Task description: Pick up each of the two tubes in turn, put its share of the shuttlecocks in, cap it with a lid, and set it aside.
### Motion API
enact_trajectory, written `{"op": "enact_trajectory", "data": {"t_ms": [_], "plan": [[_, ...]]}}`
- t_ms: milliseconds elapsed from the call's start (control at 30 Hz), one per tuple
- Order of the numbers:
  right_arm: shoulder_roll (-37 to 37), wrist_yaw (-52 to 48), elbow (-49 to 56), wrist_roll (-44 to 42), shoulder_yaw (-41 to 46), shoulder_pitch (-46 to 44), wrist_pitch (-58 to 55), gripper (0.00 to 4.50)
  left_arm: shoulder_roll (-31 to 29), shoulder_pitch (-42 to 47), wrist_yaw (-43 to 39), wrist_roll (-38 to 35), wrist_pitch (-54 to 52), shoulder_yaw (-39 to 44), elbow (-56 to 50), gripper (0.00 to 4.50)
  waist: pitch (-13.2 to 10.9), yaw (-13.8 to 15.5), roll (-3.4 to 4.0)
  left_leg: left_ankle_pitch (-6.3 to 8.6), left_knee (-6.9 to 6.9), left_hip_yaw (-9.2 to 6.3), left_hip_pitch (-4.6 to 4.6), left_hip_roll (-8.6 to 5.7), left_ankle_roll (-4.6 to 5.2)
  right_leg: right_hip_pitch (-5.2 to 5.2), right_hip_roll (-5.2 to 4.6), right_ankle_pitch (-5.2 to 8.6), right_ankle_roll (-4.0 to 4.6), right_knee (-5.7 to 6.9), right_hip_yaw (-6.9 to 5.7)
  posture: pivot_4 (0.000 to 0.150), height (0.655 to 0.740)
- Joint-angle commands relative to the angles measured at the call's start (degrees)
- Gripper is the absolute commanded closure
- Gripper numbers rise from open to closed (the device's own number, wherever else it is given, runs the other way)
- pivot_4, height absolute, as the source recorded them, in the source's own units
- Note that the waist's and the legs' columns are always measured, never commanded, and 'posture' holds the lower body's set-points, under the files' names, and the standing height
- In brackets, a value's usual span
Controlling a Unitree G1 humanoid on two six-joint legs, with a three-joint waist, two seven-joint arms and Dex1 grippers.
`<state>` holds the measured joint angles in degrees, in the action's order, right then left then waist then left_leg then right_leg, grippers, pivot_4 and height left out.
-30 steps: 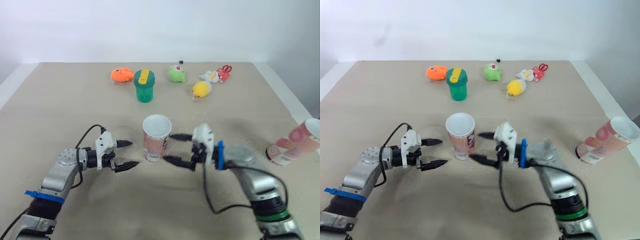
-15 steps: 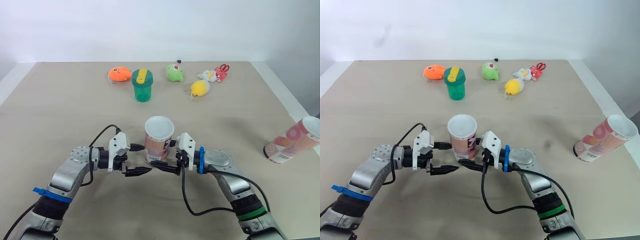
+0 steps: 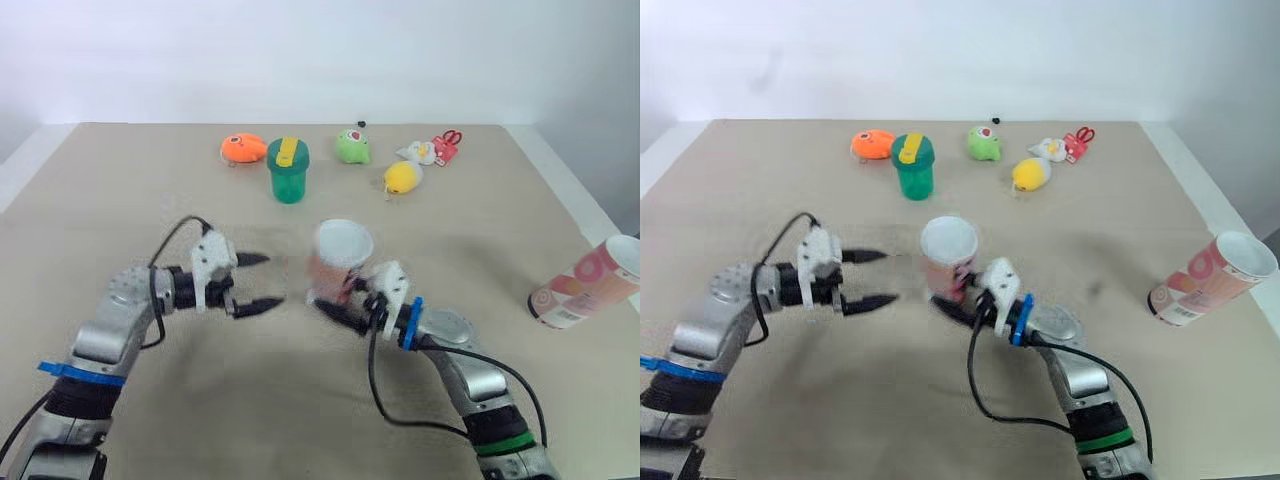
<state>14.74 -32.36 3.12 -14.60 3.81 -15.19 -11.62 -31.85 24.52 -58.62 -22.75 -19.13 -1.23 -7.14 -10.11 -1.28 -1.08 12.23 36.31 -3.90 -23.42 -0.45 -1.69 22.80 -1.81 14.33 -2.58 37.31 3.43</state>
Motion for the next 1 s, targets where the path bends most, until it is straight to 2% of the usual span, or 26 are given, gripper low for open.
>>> {"op": "enact_trajectory", "data": {"t_ms": [33,233,433,467,500,600,867,1000], "plan": [[-0.29,12.93,-0.75,1.30,8.73,-1.78,-0.82,1.59,3.94,2.14,3.38,-0.73,0.39,-1.05,-1.95,0.00,0.00,0.02,0.00,0.00,0.00,0.07,0.02,0.00,0.00,-0.01,-0.01,-0.03,-0.03,-0.02,0.05,0.150,0.7400],[0.79,20.30,-4.08,2.11,13.24,-1.59,-2.48,1.59,9.75,4.36,5.81,1.29,1.77,-4.62,0.59,0.00,0.00,-0.06,0.00,-0.02,0.01,0.44,0.01,-0.07,-0.02,0.04,0.11,-0.08,0.01,0.01,0.20,0.150,0.7400],[0.69,22.52,-3.76,1.24,13.87,-0.06,-5.74,1.59,11.52,4.40,5.80,2.15,2.74,-6.23,1.85,0.00,0.01,-0.99,0.02,0.00,0.01,0.68,0.09,0.19,0.04,0.20,0.49,-0.16,0.16,0.20,0.54,0.150,0.7400],[0.70,22.55,-3.56,1.02,13.78,0.32,-6.26,0.91,11.44,4.20,5.67,2.17,2.77,-6.28,1.75,0.00,0.01,-1.08,0.02,0.00,0.02,0.68,0.09,0.19,0.04,0.20,0.49,-0.16,0.15,0.21,0.54,0.150,0.7400],[0.73,22.64,-3.36,0.93,13.65,0.67,-6.66,0.48,11.31,4.02,5.55,2.15,2.79,-6.32,1.68,0.00,0.01,-1.09,0.02,-0.01,0.05,0.69,0.09,0.18,0.06,0.19,0.48,-0.17,0.13,0.21,0.56,0.150,0.7400],[0.49,22.59,-1.94,0.58,12.86,2.44,-8.18,0.15,10.96,3.57,5.31,2.20,2.96,-6.41,1.62,0.00,0.02,-1.15,0.01,-0.02,0.08,0.70,0.09,0.17,0.06,0.17,0.48,-0.18,0.11,0.21,0.58,0.150,0.7400],[0.49,21.05,4.19,-0.59,12.07,8.02,-9.76,0.15,10.03,2.23,4.80,1.87,2.92,-6.13,0.97,0.00,0.04,-1.13,0.00,-0.02,0.09,0.70,0.09,0.18,0.06,0.16,0.48,-0.17,0.08,0.21,0.60,0.150,0.7400],[1.28,15.80,11.79,-3.94,11.35,13.61,-8.90,0.15,8.75,0.60,5.79,1.75,2.78,-4.33,0.84,0.00,0.05,-1.09,0.01,-0.02,0.09,0.69,0.09,0.19,0.06,0.17,0.48,-0.16,0.09,0.21,0.59,0.150,0.7400]]}}
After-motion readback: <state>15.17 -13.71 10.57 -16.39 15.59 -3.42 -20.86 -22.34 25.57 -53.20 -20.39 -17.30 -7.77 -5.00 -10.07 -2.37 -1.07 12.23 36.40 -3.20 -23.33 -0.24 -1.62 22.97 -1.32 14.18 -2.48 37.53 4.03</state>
